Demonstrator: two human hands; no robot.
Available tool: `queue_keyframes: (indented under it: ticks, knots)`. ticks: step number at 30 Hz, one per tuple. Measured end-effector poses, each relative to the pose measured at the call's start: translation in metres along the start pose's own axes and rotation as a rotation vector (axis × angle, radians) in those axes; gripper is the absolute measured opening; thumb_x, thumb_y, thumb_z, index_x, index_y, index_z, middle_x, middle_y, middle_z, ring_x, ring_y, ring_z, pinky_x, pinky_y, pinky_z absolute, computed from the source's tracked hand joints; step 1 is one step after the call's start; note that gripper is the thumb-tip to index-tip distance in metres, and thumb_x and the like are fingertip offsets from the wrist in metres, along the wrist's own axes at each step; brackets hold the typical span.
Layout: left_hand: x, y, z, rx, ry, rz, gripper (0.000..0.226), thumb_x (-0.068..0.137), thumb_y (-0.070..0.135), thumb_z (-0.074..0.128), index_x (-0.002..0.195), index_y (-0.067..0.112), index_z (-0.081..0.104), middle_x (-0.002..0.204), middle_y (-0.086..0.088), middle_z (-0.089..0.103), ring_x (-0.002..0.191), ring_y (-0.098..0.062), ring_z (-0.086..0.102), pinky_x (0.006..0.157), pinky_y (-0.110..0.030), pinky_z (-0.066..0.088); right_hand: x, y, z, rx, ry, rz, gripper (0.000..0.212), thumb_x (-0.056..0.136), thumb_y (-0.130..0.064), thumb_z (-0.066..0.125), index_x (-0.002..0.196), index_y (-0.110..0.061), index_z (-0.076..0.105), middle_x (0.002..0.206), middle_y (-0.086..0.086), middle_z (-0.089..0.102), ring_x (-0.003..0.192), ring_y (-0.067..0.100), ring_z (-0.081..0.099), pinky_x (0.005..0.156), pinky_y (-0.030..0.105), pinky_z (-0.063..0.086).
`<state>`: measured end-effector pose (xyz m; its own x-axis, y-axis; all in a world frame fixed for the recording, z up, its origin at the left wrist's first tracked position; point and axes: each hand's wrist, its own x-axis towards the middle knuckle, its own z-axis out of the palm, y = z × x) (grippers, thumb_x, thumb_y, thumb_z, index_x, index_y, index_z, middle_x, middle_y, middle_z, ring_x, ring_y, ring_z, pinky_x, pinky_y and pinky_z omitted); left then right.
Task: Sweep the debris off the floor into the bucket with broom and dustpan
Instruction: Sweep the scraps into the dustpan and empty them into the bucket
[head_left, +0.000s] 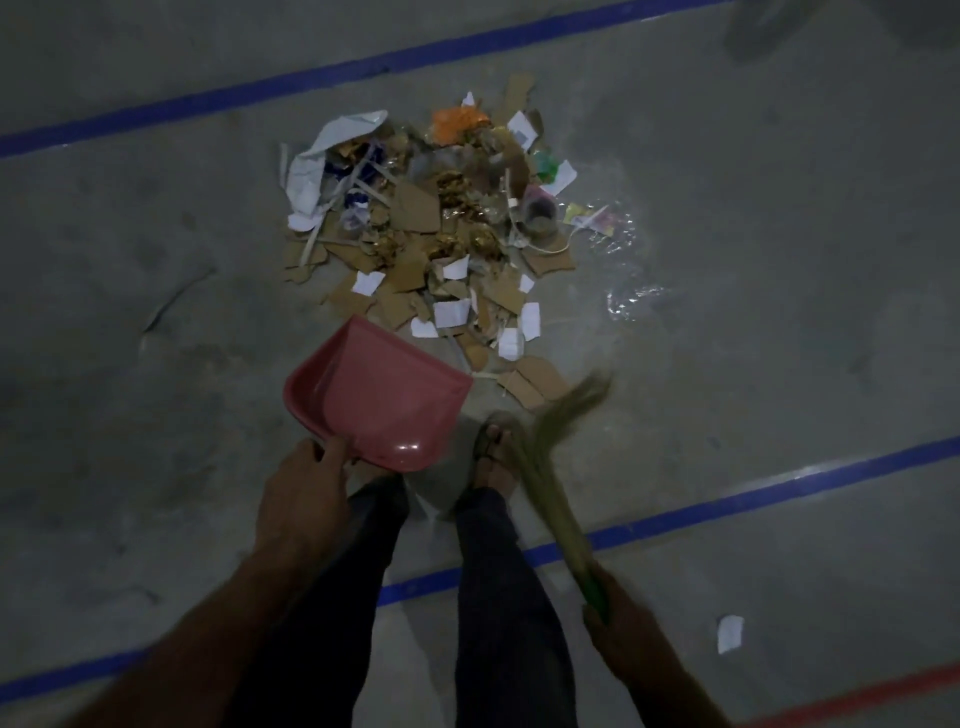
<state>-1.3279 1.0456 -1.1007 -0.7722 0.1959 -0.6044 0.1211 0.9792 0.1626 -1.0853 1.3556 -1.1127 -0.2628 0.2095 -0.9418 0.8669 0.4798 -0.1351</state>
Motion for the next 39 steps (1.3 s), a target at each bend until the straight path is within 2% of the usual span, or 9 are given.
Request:
queue_keyframes:
  ticks: [2, 5, 12, 20, 23, 27, 30, 33, 39]
  knots:
    - [-0.004, -0.015, 0.004, -0.014, 0.034, -0.020, 0.035, 0.087, 0.021, 0.063, 0.121, 0.022, 0.055, 0.083, 0.000, 0.039, 0.070, -0.021, 0.040, 0.059, -0.032, 0.032, 0.024, -0.030, 0.000, -0.056, -0.014, -0.078, 0.065, 0.100, -0.025, 0.053, 0.155, -0.030, 0.019, 0.125, 0.011, 0.063, 0.102, 0.024, 0.063, 0.084, 0.031, 0.048]
    - [-0.004, -0.040, 0.006, 0.006, 0.071, 0.012, 0.039, 0.086, 0.011, 0.068, 0.122, 0.022, 0.055, 0.083, -0.004, 0.043, 0.069, -0.027, 0.046, 0.056, -0.033, 0.035, 0.046, -0.073, -0.006, -0.017, 0.058, -0.209, 0.062, 0.100, -0.025, 0.053, 0.152, -0.033, 0.021, 0.118, 0.014, 0.065, 0.103, 0.031, 0.064, 0.085, 0.034, 0.050]
    - [-0.001, -0.069, -0.003, -0.010, 0.080, 0.019, 0.046, 0.087, 0.010, 0.067, 0.130, 0.022, 0.055, 0.090, -0.010, 0.052, 0.073, -0.028, 0.054, 0.057, -0.034, 0.037, 0.028, -0.131, -0.028, -0.036, 0.137, -0.311, 0.062, 0.101, -0.029, 0.053, 0.155, -0.033, 0.024, 0.114, 0.006, 0.066, 0.082, 0.014, 0.060, 0.071, 0.025, 0.048]
    - [0.018, -0.090, 0.007, -0.028, 0.088, 0.040, 0.032, 0.089, 0.011, 0.063, 0.119, 0.021, 0.058, 0.078, -0.001, 0.041, 0.063, -0.019, 0.042, 0.053, -0.032, 0.036, -0.035, -0.104, -0.018, -0.038, 0.295, -0.317, 0.072, 0.095, -0.025, 0.062, 0.152, -0.048, 0.023, 0.115, -0.006, 0.064, 0.100, 0.018, 0.065, 0.083, 0.035, 0.053]
    - [0.031, -0.092, 0.011, -0.035, 0.125, 0.069, 0.034, 0.087, 0.008, 0.065, 0.119, 0.016, 0.061, 0.075, 0.001, 0.037, 0.060, -0.016, 0.036, 0.051, -0.030, 0.030, -0.056, -0.082, -0.015, -0.136, 0.404, -0.345, 0.097, 0.083, -0.019, 0.076, 0.152, -0.052, 0.017, 0.101, 0.000, 0.071, 0.086, 0.019, 0.070, 0.078, 0.042, 0.056]
    - [0.058, -0.092, 0.022, -0.025, 0.114, 0.089, 0.041, 0.083, 0.003, 0.068, 0.123, 0.014, 0.063, 0.075, -0.001, 0.042, 0.061, -0.018, 0.039, 0.054, -0.029, 0.031, -0.052, -0.070, -0.015, -0.269, 0.502, -0.228, 0.107, 0.078, -0.027, 0.080, 0.153, -0.052, 0.009, 0.096, -0.014, 0.066, 0.086, 0.015, 0.069, 0.086, 0.055, 0.054]
    - [0.087, -0.094, 0.039, 0.043, 0.012, 0.102, 0.046, 0.084, 0.005, 0.067, 0.129, 0.015, 0.060, 0.090, -0.011, 0.058, 0.069, -0.029, 0.057, 0.057, -0.032, 0.038, -0.025, -0.093, -0.027, -0.266, 0.466, -0.251, 0.093, 0.088, -0.034, 0.068, 0.151, -0.057, 0.004, 0.107, -0.013, 0.058, 0.091, 0.015, 0.065, 0.079, 0.057, 0.056]
    - [0.126, -0.097, 0.060, 0.170, -0.083, 0.110, 0.042, 0.087, 0.011, 0.063, 0.128, 0.020, 0.056, 0.113, -0.012, 0.059, 0.085, -0.034, 0.061, 0.064, -0.039, 0.049, 0.030, -0.131, -0.047, -0.321, 0.487, -0.308, 0.081, 0.095, -0.033, 0.057, 0.152, -0.051, 0.002, 0.100, -0.002, 0.050, 0.071, 0.010, 0.056, 0.059, 0.040, 0.057]
    - [0.224, -0.102, 0.090, 0.205, -0.087, 0.071, 0.048, 0.097, 0.018, 0.047, 0.145, 0.023, 0.046, 0.140, -0.011, 0.049, 0.109, -0.038, 0.059, 0.082, -0.045, 0.050, 0.166, -0.178, -0.098, -0.533, 0.547, -0.305, 0.070, 0.097, -0.030, 0.051, 0.154, -0.045, 0.013, 0.102, 0.008, 0.044, 0.073, 0.026, 0.051, 0.062, 0.036, 0.046]
